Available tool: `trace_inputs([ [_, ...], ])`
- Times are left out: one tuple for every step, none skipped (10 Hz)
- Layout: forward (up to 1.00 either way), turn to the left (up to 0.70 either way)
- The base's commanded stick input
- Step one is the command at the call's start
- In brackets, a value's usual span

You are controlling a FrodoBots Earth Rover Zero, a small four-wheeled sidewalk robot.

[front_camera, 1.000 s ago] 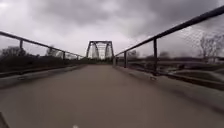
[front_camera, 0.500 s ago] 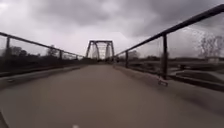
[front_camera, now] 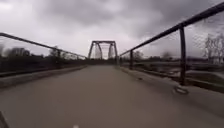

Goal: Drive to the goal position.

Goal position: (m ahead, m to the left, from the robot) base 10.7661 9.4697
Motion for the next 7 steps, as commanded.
trace_inputs([
  [1.00,0.00],
  [1.00,0.00],
  [1.00,0.00],
  [1.00,0.00],
  [1.00,0.00],
  [1.00,0.00],
  [1.00,0.00],
])
